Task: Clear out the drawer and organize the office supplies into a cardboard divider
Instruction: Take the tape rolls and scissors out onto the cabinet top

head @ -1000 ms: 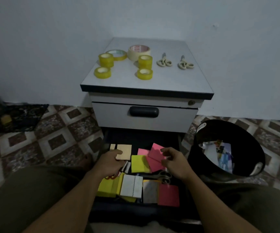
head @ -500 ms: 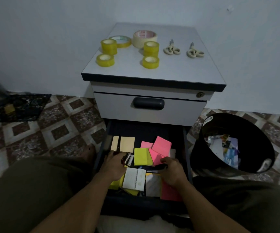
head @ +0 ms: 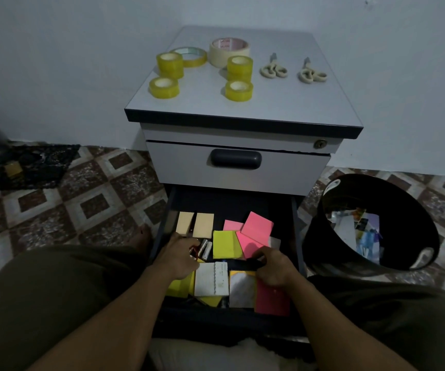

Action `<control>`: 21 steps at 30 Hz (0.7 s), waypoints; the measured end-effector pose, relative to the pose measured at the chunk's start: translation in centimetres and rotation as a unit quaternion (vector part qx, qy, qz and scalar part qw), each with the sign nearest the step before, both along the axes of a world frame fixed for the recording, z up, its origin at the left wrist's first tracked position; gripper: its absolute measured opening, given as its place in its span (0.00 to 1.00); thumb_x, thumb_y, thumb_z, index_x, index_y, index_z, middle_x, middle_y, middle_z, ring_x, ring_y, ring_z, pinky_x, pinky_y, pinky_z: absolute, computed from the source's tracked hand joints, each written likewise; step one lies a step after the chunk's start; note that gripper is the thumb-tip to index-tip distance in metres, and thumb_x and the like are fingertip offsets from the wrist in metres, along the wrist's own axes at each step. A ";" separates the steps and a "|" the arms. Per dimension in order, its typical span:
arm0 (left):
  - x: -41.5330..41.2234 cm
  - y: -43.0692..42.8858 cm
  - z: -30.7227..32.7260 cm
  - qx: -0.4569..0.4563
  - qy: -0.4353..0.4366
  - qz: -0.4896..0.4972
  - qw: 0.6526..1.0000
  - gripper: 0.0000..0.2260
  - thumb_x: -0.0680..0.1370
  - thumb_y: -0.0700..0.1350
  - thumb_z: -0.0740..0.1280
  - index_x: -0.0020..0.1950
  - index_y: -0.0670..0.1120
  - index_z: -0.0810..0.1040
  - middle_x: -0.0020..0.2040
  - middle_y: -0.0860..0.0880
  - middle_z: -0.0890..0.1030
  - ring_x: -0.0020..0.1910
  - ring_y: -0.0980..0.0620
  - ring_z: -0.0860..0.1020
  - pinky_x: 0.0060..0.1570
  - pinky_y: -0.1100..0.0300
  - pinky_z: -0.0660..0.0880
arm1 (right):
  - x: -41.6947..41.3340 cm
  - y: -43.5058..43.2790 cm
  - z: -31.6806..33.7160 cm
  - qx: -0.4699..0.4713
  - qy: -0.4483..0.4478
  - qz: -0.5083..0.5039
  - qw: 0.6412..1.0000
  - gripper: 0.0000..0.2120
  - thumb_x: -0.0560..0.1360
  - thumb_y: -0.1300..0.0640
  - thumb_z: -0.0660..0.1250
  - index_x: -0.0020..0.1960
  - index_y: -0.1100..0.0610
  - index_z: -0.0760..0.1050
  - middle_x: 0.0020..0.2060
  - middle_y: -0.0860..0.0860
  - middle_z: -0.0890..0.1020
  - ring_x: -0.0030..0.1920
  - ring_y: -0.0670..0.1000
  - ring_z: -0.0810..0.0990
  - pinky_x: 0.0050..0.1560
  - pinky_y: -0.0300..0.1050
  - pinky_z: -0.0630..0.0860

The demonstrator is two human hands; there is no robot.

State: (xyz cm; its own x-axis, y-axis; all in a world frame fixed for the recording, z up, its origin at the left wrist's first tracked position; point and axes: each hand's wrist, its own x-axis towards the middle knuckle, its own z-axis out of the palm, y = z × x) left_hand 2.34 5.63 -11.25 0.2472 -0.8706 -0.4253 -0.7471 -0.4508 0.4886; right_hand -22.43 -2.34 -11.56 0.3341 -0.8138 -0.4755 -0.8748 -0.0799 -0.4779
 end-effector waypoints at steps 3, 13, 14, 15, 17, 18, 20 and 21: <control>0.1 0.1 0.3 0.000 0.007 -0.003 1.000 0.28 0.73 0.43 0.72 0.73 0.51 0.72 0.69 0.47 0.65 0.67 0.46 0.71 0.66 0.59 0.67 | -0.2 -0.2 0.2 -0.004 0.024 0.023 0.999 0.17 0.75 0.60 0.67 0.63 0.53 0.76 0.61 0.54 0.80 0.59 0.53 0.79 0.48 0.36 0.71; 0.4 0.1 0.3 -0.030 0.027 -0.012 0.999 0.24 0.73 0.41 0.74 0.68 0.50 0.76 0.62 0.50 0.68 0.68 0.49 0.67 0.66 0.60 0.65 | -0.1 -0.9 2.2 -0.051 0.024 0.026 0.998 0.14 0.74 0.60 0.69 0.60 0.58 0.78 0.55 0.56 0.81 0.55 0.55 0.81 0.51 0.41 0.76; 0.4 0.0 0.4 -0.034 0.031 -0.012 0.999 0.24 0.72 0.42 0.74 0.68 0.49 0.76 0.63 0.49 0.69 0.68 0.49 0.66 0.67 0.60 0.65 | -0.1 -1.1 2.4 -0.065 0.000 0.007 0.998 0.14 0.74 0.60 0.70 0.59 0.58 0.79 0.53 0.56 0.82 0.54 0.55 0.81 0.50 0.39 0.75; 0.4 -0.1 0.5 -0.039 0.037 -0.009 0.999 0.24 0.72 0.43 0.75 0.68 0.49 0.76 0.63 0.49 0.69 0.67 0.49 0.67 0.67 0.59 0.66 | -0.2 -1.4 2.9 -0.080 -0.024 -0.013 0.996 0.13 0.73 0.60 0.71 0.57 0.58 0.79 0.51 0.56 0.83 0.52 0.54 0.82 0.47 0.36 0.75; 0.4 -0.3 0.7 -0.053 0.053 0.003 0.997 0.26 0.72 0.45 0.76 0.69 0.50 0.76 0.65 0.48 0.68 0.67 0.48 0.69 0.68 0.57 0.68 | -0.2 -1.6 3.7 -0.076 -0.091 -0.055 0.991 0.08 0.74 0.66 0.69 0.52 0.58 0.79 0.43 0.55 0.82 0.41 0.47 0.83 0.38 0.30 0.76; 0.3 -0.4 0.9 -0.059 0.060 0.007 0.996 0.26 0.72 0.46 0.76 0.69 0.50 0.76 0.66 0.48 0.68 0.66 0.48 0.70 0.68 0.56 0.69 | -0.2 -1.6 3.9 -0.061 -0.125 -0.075 0.988 0.08 0.74 0.70 0.67 0.50 0.60 0.78 0.38 0.56 0.81 0.34 0.43 0.81 0.35 0.31 0.77; 0.2 -0.4 1.2 -0.070 0.068 0.008 0.995 0.25 0.72 0.47 0.76 0.69 0.51 0.76 0.65 0.49 0.68 0.63 0.50 0.72 0.64 0.58 0.70 | -0.1 -1.6 4.6 -0.040 -0.166 -0.101 0.980 0.10 0.75 0.74 0.64 0.44 0.60 0.76 0.32 0.53 0.77 0.26 0.40 0.77 0.32 0.38 0.79; 0.1 -0.4 1.4 -0.073 0.070 0.003 0.995 0.25 0.71 0.48 0.76 0.68 0.52 0.76 0.64 0.50 0.68 0.61 0.51 0.72 0.62 0.60 0.70 | -0.1 -1.6 4.7 -0.039 -0.179 -0.107 0.977 0.12 0.75 0.74 0.63 0.43 0.58 0.77 0.32 0.52 0.77 0.25 0.41 0.77 0.33 0.43 0.80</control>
State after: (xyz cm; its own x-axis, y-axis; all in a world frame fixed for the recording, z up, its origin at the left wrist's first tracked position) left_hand 2.45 5.24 -9.85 0.1999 -0.9244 -0.3247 -0.6648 -0.3714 0.6481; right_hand -22.52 -3.98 -6.87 0.2863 -0.9121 -0.2936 -0.6539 0.0380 -0.7556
